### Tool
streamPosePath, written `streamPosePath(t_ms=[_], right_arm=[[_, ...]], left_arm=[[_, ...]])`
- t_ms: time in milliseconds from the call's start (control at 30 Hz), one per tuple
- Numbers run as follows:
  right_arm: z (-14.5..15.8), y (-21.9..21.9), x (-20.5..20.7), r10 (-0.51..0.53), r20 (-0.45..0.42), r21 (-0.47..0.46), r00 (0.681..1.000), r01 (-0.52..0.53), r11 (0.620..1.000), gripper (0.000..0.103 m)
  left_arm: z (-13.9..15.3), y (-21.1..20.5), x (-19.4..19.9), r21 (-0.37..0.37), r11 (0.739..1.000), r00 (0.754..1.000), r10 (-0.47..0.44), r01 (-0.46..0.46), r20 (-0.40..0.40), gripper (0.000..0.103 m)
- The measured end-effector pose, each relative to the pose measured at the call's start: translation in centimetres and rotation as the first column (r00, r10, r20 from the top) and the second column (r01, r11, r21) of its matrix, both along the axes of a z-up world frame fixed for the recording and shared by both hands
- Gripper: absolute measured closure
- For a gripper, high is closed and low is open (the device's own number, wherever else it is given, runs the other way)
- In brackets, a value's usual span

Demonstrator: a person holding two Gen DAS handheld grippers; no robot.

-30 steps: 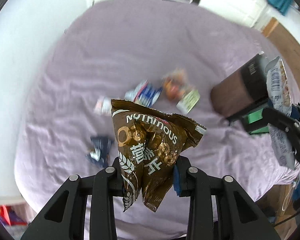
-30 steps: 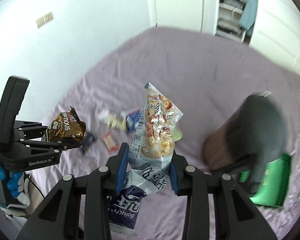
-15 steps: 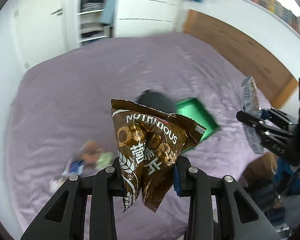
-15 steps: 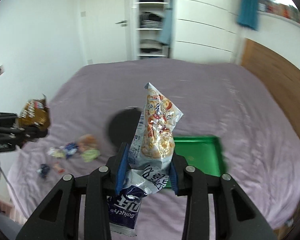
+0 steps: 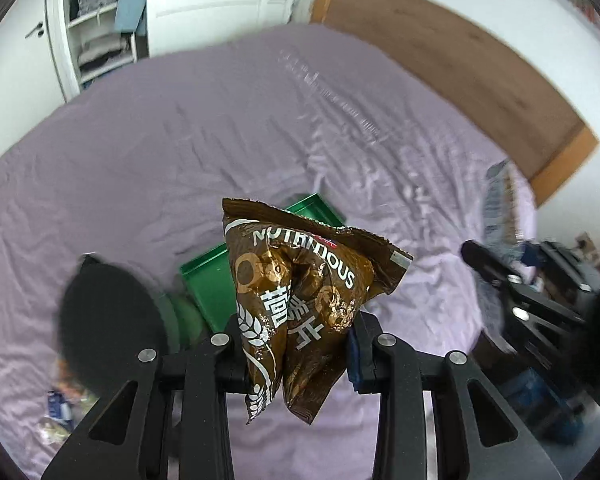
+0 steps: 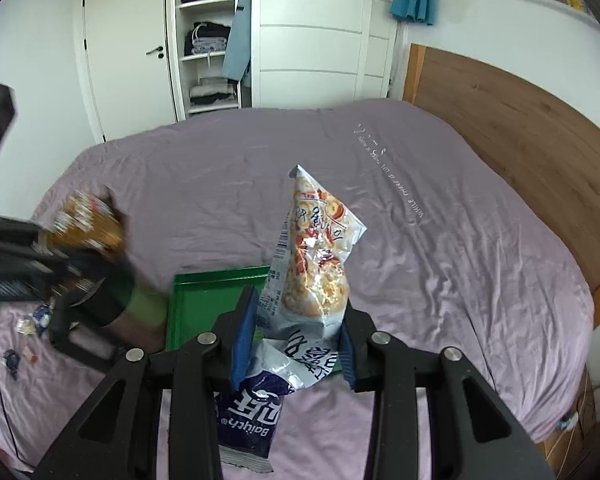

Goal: Organize snacks
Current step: 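Carry both bags over the green tray and open both tools to drop them, then move both tools back from the tray toward the remaining snacks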

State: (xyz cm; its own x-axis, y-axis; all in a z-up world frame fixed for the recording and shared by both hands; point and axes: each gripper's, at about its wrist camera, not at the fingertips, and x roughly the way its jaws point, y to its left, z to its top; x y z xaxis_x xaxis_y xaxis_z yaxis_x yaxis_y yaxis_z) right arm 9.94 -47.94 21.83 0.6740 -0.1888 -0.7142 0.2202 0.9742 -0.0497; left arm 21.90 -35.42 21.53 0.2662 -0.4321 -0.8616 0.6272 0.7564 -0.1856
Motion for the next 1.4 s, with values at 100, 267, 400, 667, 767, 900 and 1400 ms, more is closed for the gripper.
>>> streamPosePath(t_ms=[100,267,400,667,767,900,1400], right_arm=[[-2.9,-2.6,3.4,0.031,-0.025,0.028,0.999,-0.031,0.999,0.103],[-9.6,-5.4,9.4,0.105,-0.081,0.096,0.991,-0.097,0.991,0.103],[-14.6,-5.7,12.9,0.158,-0.107,0.124,0.982,-0.144,0.982,0.103],[-22.3,-6.4,16.8,0.209,-0.144,0.150,0.967,-0.188,0.971,0.103],[-23.1,-6.3,17.4,0.223,-0.151,0.141,0.963,-0.202,0.969,0.103],[-24.0,-6.3,17.8,0.233,-0.169,0.137,0.958,-0.211,0.968,0.103],[-23.9,-6.3,18.8,0.234,-0.173,0.111,0.957,-0.217,0.970,0.050]], left_arm=[[-4.8,-3.1,2.0,0.049,0.997,0.998,0.057,-0.055,-0.039,0.074],[-12.5,-5.5,5.3,0.167,0.975,0.984,0.161,-0.148,-0.070,0.074],[-16.6,-6.0,7.2,0.213,0.954,0.973,0.227,-0.211,-0.052,0.074],[-22.7,-5.2,8.6,0.255,0.916,0.946,0.323,-0.310,-0.011,0.074],[-24.2,-4.9,8.6,0.254,0.910,0.941,0.339,-0.327,-0.003,0.074],[-25.4,-4.7,8.9,0.236,0.910,0.934,0.357,-0.342,-0.022,0.073],[-24.5,-3.5,8.8,0.208,0.903,0.922,0.387,-0.377,-0.012,0.056]])
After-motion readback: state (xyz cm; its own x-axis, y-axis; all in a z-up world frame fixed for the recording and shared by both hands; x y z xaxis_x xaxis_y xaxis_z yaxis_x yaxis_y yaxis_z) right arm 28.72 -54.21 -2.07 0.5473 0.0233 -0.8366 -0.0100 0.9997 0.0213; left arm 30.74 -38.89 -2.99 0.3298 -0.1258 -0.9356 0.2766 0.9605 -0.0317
